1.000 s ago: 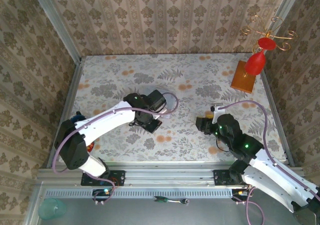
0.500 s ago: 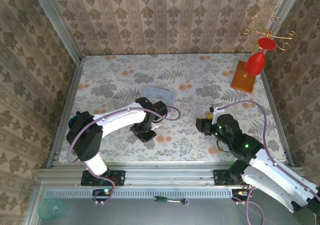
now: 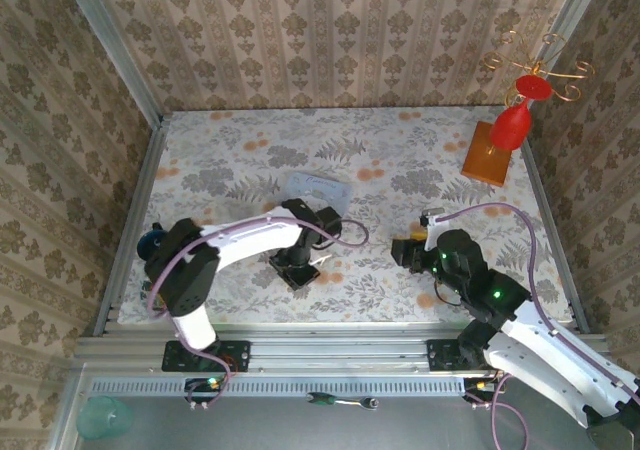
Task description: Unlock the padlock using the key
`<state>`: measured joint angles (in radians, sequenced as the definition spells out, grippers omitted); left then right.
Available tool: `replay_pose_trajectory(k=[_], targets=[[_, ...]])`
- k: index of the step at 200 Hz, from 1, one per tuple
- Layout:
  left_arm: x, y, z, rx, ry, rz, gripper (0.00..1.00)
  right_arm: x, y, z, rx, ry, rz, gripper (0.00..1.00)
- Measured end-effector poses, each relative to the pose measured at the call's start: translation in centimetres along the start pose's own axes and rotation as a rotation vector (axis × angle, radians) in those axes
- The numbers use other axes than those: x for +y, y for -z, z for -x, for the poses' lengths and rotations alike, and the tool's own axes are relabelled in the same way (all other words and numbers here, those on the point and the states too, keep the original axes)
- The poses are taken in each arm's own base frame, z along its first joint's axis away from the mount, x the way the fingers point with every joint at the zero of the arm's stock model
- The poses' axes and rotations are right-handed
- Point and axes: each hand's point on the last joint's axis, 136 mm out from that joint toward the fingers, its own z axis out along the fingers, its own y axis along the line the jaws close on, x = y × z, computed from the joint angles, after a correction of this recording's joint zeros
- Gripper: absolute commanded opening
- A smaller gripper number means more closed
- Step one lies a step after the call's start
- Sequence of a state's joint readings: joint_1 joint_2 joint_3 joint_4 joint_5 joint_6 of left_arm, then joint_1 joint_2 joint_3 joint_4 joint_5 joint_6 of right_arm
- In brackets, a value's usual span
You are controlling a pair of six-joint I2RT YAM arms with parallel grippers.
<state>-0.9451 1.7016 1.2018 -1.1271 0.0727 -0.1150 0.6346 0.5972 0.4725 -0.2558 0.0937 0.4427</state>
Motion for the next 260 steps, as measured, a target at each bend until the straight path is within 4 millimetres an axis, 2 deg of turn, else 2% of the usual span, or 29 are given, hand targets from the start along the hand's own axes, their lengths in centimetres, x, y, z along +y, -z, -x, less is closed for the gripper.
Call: replay_pose_trajectory(k=[20,36,58,72,85,132,170,211,260], targets=[[-0.4,3.5,1.5,-0.167,0.013,-0.069,0.0,1.8,-0.7,-0.7,-0.01,0.006,0.11,0.53],[-0.7,6.2,2.8,-0.289,0.011,-0.112,0.0,3.2,-1.5,-2.5,0.004,0.045,0.194,0.55],[-1.7,8.5,3.7,-0.389,-0.015,-0.16,0.0,5.2,-2.2,-5.3,0.047,0.136,0.278,0.72],[-2.4,9.3,3.9,-0.423,-0.038,-0.183,0.0,6.4,-2.4,-5.8,0.052,0.189,0.322,0.75],[-2.8,9.6,4.0,-0.435,-0.058,-0.192,0.0,7.3,-2.6,-5.7,0.037,0.223,0.349,0.75],[-4.7,9.8,3.8,-0.439,-0.16,-0.192,0.0,8.4,-3.8,-5.7,0.038,0.285,0.369,0.72],[-6.0,10.2,3.7,-0.448,-0.222,-0.187,0.0,10.6,-4.1,-5.3,0.033,0.316,0.428,0.7],[-6.3,10.2,3.6,-0.447,-0.241,-0.18,0.0,11.5,-4.2,-5.6,0.04,0.337,0.456,0.7],[-6.2,10.1,3.6,-0.447,-0.244,-0.168,0.0,11.5,-4.2,-5.5,0.038,0.331,0.452,0.68]])
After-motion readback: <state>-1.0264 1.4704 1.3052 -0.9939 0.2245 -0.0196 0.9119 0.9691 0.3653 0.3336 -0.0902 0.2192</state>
